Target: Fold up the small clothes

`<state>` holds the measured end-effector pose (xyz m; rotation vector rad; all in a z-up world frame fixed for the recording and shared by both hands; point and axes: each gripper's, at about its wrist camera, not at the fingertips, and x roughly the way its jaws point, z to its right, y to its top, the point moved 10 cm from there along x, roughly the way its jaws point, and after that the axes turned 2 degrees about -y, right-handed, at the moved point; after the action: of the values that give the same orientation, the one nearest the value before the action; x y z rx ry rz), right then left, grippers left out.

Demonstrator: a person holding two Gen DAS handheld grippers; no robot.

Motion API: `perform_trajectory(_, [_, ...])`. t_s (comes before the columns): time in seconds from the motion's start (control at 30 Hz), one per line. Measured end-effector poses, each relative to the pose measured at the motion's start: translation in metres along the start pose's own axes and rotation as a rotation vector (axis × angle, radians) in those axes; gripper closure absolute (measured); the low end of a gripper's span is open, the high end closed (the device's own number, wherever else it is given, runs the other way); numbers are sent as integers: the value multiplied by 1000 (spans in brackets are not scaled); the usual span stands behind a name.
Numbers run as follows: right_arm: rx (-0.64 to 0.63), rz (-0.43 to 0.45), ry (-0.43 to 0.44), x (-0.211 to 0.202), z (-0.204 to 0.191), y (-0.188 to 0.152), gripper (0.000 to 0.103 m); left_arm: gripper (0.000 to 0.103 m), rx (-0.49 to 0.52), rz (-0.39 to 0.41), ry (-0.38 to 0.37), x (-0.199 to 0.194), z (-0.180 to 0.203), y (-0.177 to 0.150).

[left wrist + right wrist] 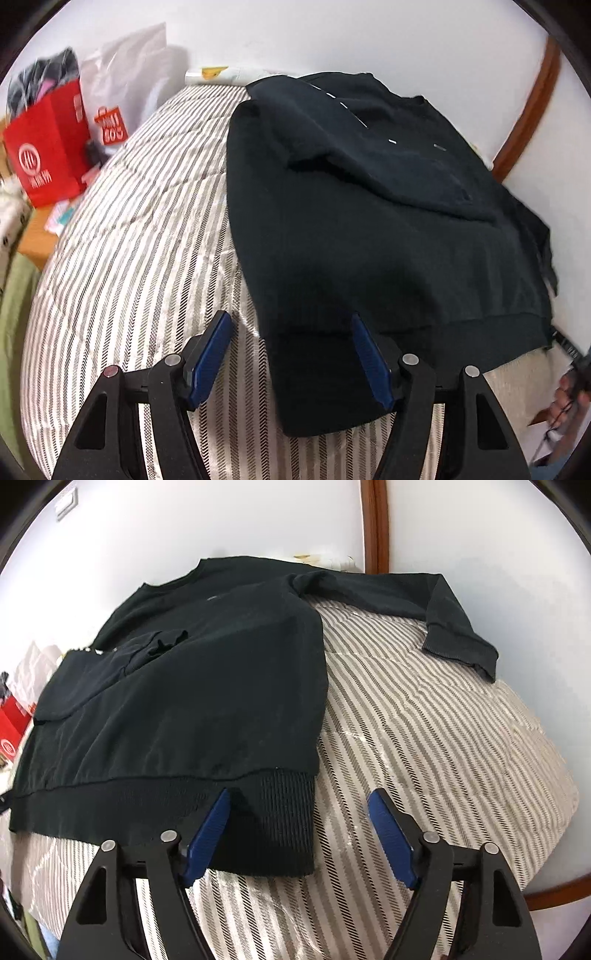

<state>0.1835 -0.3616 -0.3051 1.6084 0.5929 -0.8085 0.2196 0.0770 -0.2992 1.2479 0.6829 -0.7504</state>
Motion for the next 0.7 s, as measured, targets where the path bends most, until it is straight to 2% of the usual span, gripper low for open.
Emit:
perform_trajectory(0.1, [-9, 9, -3, 4, -2, 4, 30, 48, 16, 17, 15, 3, -1, 2])
perform_trajectory(0.17, [-11, 16, 7, 6, -5, 7, 39, 57, 6, 19, 11, 8, 4, 7])
perform_trajectory(0.23, [-25, 20, 46, 5, -11, 10, 65, 66, -11, 20, 31, 7, 0, 7])
perform_trajectory(0.27, [-31, 21, 71, 5, -15, 11, 68, 73, -15, 17, 32, 7, -1, 7])
perform_trajectory(0.33, [-33, 35, 61, 2, -14, 16, 89, 81, -26, 2, 1, 5, -1, 5])
perform_trajectory(0.43, [-19, 41, 95, -9, -14, 17, 91, 84, -33, -10, -10, -2, -4, -2])
perform_trajectory(0.7, [-49, 30, 96, -36, -15, 2, 92, 84, -27, -22, -16, -25, -10, -27])
